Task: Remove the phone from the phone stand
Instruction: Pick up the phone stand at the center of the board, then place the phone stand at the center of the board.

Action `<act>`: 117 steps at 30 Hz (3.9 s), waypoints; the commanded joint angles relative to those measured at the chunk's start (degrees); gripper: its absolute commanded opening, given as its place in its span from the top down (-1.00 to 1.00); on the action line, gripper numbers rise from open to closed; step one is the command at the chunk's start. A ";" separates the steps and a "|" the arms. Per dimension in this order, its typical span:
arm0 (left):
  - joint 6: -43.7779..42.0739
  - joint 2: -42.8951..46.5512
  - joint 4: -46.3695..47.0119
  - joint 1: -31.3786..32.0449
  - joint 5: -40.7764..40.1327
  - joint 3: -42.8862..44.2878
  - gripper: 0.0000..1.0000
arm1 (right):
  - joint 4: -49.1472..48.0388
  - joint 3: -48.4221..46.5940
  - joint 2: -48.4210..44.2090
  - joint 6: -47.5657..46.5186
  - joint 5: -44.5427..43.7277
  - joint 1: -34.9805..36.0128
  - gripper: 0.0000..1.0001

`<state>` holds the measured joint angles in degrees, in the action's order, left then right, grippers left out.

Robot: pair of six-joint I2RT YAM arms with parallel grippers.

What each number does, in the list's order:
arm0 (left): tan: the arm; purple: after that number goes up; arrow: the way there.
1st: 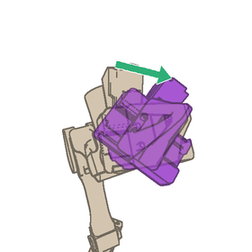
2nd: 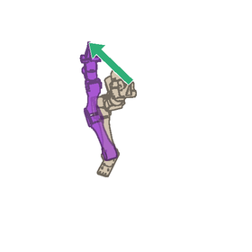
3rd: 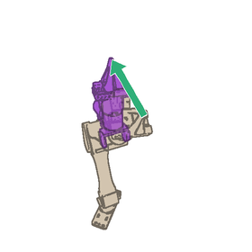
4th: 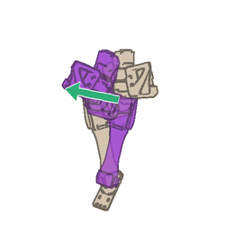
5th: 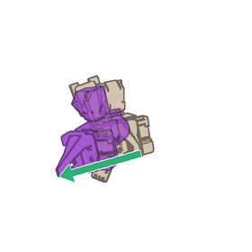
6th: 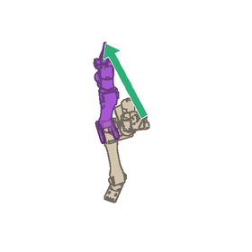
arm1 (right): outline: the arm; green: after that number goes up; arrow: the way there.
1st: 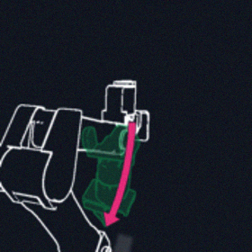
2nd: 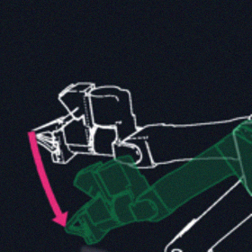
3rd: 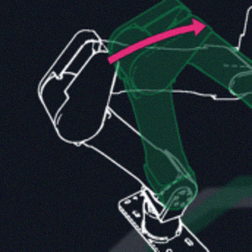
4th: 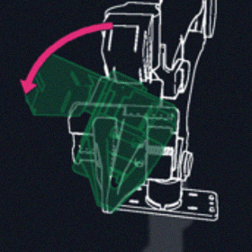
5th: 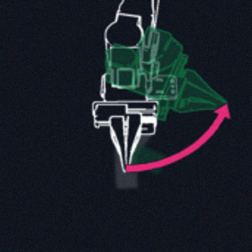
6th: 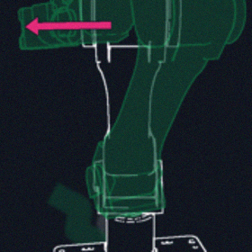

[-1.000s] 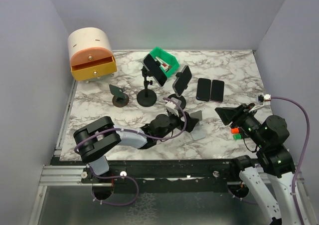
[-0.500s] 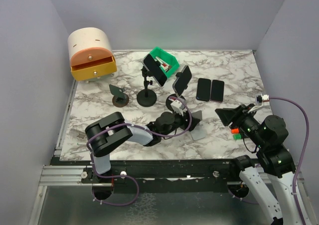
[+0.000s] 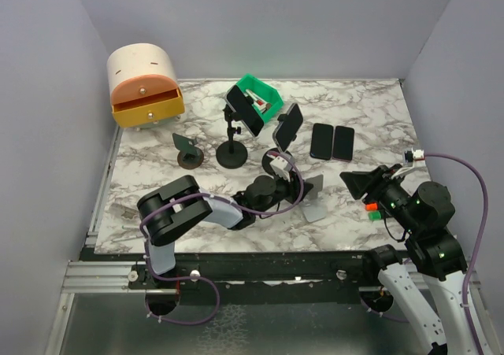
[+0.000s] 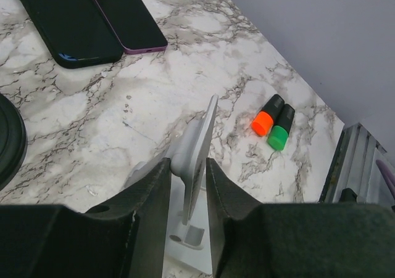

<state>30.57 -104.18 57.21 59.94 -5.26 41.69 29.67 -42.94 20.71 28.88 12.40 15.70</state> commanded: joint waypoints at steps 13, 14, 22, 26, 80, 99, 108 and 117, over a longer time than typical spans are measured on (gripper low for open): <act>-2.32 6.88 4.28 0.12 5.24 -6.91 1.00 | 1.59 -0.62 -0.84 -1.46 -2.47 0.39 0.09; -1.47 9.35 4.07 0.35 4.91 -8.89 1.00 | 1.42 -0.43 -0.91 -1.38 -2.47 0.38 0.09; 0.59 35.43 -15.99 1.73 -4.35 -21.01 1.00 | -1.05 2.19 -1.90 0.14 -1.82 0.38 0.09; -1.81 53.01 -34.99 1.63 -13.38 -20.78 1.00 | -2.18 3.20 -1.97 0.56 -1.14 0.38 0.09; -4.73 55.39 -32.34 -53.39 -18.42 -26.38 1.00 | -7.26 9.39 -4.98 1.79 -1.40 4.51 0.10; -5.03 50.39 -32.76 -55.11 -13.76 -25.23 0.42 | -6.15 8.54 -4.59 1.28 -1.83 4.73 0.10; -4.82 53.74 -37.93 -55.04 -14.85 -24.35 -0.05 | -5.99 8.40 -4.19 1.00 -1.91 4.85 0.10; -4.79 58.34 -43.89 -52.48 -20.07 -22.71 -0.36 | -4.97 7.36 -3.76 0.55 -2.14 5.17 0.10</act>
<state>25.85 -48.45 16.95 5.91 -21.58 16.88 23.27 -33.52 16.58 30.41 11.51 20.32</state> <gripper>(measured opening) 0.628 0.449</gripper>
